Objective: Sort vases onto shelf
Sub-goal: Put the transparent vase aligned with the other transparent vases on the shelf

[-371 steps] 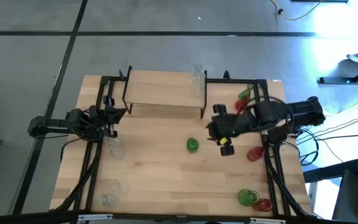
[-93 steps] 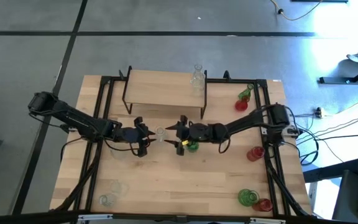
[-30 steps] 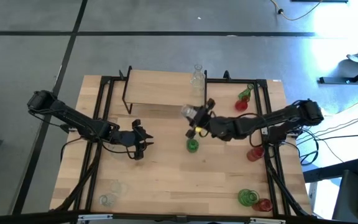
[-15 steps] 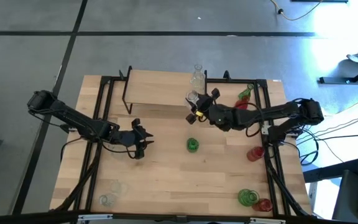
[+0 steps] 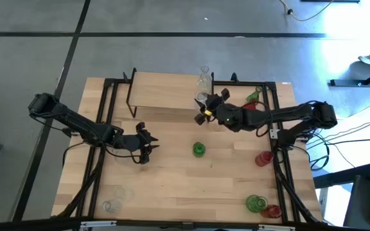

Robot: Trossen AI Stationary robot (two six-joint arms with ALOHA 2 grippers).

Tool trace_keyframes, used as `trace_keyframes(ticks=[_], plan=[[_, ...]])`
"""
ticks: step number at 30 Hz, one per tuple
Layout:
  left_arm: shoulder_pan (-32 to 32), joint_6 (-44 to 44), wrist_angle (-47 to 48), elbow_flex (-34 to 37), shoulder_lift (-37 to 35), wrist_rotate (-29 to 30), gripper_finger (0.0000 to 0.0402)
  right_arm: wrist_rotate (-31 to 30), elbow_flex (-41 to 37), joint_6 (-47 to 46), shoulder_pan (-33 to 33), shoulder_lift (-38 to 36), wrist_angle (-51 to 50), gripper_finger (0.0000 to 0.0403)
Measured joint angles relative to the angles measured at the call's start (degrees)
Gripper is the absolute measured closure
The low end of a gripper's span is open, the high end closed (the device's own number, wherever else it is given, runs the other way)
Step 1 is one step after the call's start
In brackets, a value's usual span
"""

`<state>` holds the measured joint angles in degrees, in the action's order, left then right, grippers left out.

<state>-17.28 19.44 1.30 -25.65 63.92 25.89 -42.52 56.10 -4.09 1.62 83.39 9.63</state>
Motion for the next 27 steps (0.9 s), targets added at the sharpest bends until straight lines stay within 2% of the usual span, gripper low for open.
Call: trace_keyframes(ticks=[4,20,27], plan=[[0.0,0.0,0.2,0.0,0.0,0.0,0.0280,3.8,0.0,-2.0,2.1,-0.1,0.1,0.0267],[0.0,0.1,0.0,0.0,0.0,0.0,0.0280,4.5,0.1,-2.2,3.7,-0.2,-1.8,0.0265],[0.0,0.1,-0.1,0.0,0.0,0.0,0.0280,4.3,0.1,-1.6,3.7,-0.1,-2.4,0.0218]])
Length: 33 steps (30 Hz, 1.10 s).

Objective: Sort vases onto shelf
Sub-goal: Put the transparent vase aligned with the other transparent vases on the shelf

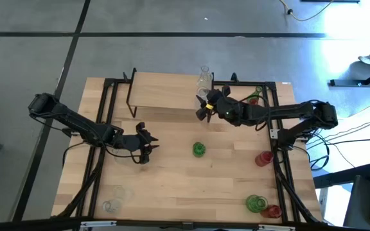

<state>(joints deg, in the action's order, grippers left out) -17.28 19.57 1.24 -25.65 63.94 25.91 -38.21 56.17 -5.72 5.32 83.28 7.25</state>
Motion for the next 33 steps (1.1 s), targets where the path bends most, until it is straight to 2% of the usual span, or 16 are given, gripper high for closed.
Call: trace_keyframes(ticks=[4,9,12,33], plan=[[0.0,0.0,0.0,0.0,0.0,0.0,0.0280,0.2,-0.1,0.3,0.0,0.1,-0.3,0.0188],[0.0,0.0,-0.6,0.0,0.0,0.0,0.0280,-1.4,-0.2,2.0,0.0,0.2,-0.3,0.0172],[0.0,0.0,-0.6,0.0,0.0,0.0,0.0280,-3.2,-0.2,3.2,0.0,0.2,-0.2,0.0171],[0.0,-0.2,-0.8,0.0,0.0,0.0,0.0280,-3.4,-0.1,8.0,0.0,-0.3,4.2,0.0171]])
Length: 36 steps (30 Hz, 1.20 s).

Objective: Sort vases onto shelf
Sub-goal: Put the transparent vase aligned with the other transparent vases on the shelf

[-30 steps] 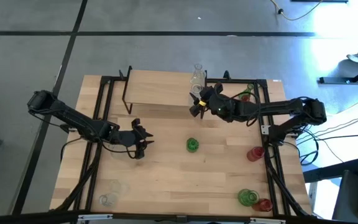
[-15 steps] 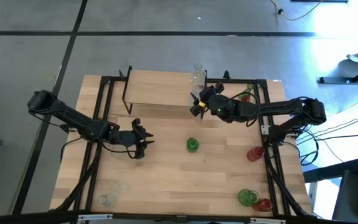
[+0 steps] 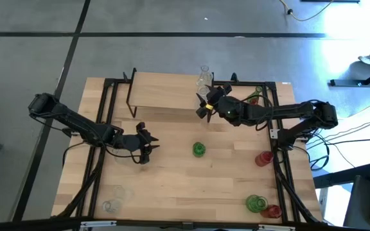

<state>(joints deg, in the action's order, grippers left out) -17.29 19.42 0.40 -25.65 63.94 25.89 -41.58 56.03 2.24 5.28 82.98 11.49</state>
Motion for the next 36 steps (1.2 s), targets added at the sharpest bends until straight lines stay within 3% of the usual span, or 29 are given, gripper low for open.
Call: trace_keyframes(ticks=[6,16,27,36], plan=[[0.0,0.0,0.0,0.0,0.0,0.0,0.0280,-0.9,0.0,0.2,0.0,0.0,-0.6,0.0162],[0.0,0.1,0.0,0.0,0.0,0.0,0.0280,-1.4,0.0,1.7,0.0,0.0,1.3,0.0093],[0.0,0.0,0.0,0.0,0.0,0.0,0.0280,-1.5,0.7,5.9,-0.2,-2.7,1.5,0.0087],[0.0,-0.1,-0.5,0.0,0.0,0.0,0.0280,-1.3,2.1,14.5,-9.9,-11.0,-1.3,0.0087]])
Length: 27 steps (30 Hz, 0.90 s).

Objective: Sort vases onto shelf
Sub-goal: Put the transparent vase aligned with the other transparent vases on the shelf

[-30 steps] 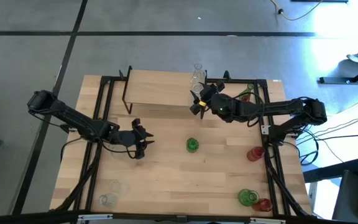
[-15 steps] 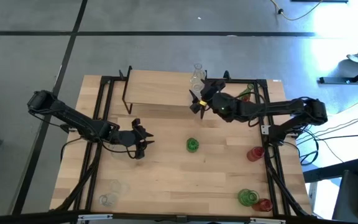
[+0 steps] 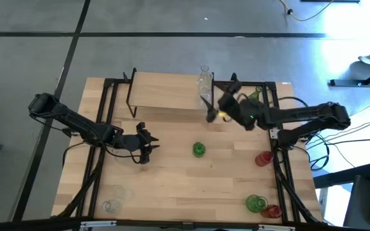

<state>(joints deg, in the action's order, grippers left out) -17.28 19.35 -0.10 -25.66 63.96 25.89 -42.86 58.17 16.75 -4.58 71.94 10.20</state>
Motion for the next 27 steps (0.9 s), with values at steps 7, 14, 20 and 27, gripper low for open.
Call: trace_keyframes(ticks=[7,14,20,27], plan=[[0.0,0.0,-3.4,0.0,0.0,0.0,0.0280,8.4,-5.0,0.1,-10.8,-1.8,-6.5,0.0087],[0.7,-0.7,-13.8,0.0,0.6,-0.8,0.0280,12.4,-15.8,-3.7,-14.1,-1.6,-2.3,0.0087],[4.6,-5.5,-27.2,-0.8,6.4,-8.0,0.0280,9.4,-21.6,-7.1,-11.6,-1.6,-0.3,0.0087],[11.1,-11.2,-28.2,-10.0,15.5,-12.8,0.0280,10.7,-22.7,-6.8,-7.0,-1.6,2.1,0.0087]])
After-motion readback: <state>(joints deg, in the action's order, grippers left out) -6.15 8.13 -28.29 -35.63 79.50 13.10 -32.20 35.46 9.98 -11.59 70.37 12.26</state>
